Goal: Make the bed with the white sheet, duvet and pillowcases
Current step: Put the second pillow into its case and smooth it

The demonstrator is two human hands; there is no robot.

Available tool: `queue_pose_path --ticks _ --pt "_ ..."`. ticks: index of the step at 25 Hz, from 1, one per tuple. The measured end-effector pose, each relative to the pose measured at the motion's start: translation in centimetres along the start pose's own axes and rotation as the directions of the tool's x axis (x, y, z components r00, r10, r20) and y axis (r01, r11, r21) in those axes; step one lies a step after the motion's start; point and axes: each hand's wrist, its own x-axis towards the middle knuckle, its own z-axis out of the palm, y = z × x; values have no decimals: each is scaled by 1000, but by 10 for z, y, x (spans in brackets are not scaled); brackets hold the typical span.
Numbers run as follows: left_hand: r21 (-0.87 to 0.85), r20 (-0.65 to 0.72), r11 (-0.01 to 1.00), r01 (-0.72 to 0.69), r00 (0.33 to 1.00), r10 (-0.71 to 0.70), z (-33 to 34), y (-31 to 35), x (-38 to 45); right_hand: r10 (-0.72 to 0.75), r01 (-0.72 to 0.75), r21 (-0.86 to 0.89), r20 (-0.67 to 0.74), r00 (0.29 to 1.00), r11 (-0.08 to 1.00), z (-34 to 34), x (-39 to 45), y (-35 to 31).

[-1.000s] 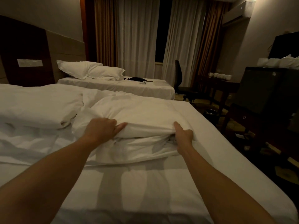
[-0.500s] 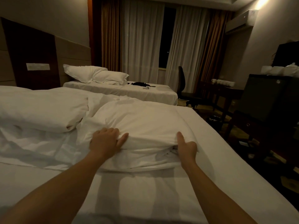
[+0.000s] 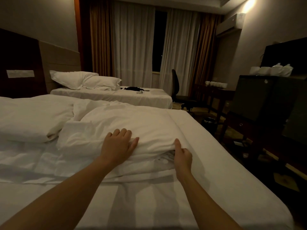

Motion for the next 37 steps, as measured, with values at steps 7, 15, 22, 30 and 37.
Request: queue_pose_path --ticks 7,15,22,30,37 --pt "54 40 990 -132 991 130 24 61 21 157 -158 146 18 987 977 33 16 -4" --pt "56 -20 994 -92 995 93 13 43 41 -42 47 44 -101 994 998 15 20 -34" --pt "-10 -61 980 -197 979 196 20 71 43 -125 111 -129 -108 986 985 4 24 -3" --pt "61 -24 949 -309 950 311 50 130 58 -221 196 -236 -84 972 952 -7 21 10" --pt "-6 -116 942 -335 936 332 41 127 73 -308 338 -13 -444 841 941 -5 23 23"
